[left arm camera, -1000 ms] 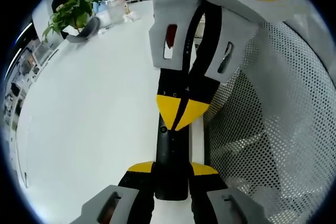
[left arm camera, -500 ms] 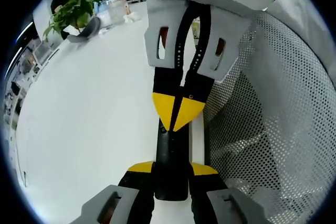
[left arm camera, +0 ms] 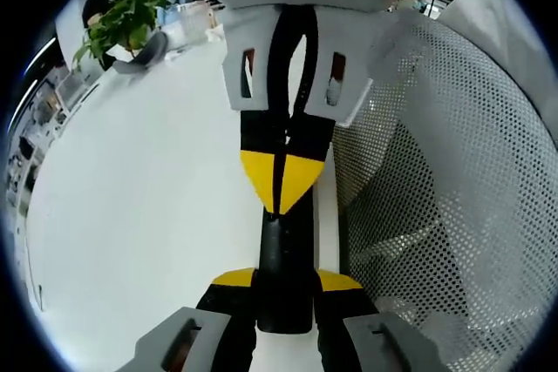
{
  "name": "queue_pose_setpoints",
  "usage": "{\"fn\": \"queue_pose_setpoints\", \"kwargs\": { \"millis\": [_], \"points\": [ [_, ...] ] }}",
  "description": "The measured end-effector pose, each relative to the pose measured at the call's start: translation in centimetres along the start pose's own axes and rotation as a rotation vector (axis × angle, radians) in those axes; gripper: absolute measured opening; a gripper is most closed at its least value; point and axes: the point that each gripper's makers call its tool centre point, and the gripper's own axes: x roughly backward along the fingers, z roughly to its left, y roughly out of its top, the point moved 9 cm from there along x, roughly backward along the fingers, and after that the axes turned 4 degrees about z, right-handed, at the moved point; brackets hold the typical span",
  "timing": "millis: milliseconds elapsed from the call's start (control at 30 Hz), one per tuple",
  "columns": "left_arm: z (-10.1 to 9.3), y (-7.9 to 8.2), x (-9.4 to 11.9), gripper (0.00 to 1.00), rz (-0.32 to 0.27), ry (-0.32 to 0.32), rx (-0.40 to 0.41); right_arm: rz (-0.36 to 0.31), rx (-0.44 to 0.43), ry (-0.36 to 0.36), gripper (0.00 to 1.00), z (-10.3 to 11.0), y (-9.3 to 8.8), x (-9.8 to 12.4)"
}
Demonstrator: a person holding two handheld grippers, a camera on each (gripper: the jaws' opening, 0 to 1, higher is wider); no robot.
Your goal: Press the specified remote control buttons in sequence, fully releasing each button before pressing the next.
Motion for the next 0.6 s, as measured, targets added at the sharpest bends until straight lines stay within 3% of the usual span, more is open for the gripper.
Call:
{"fn": "queue_pose_setpoints", "kwargs": {
  "millis": [367, 600],
  "points": [
    [-0.1, -0.7, 0.0, 0.24, -0.073, 0.002, -0.012, 0.034, 0.011, 0.084, 0.00, -1.1, 0.5, -0.3],
    [-0.1, -2.1, -0.3, 0.24, -0.270, 0.000, 0.002, 0.087, 0.066, 0.149, 0.00, -1.4, 0.9, -0.3]
  ]
}}
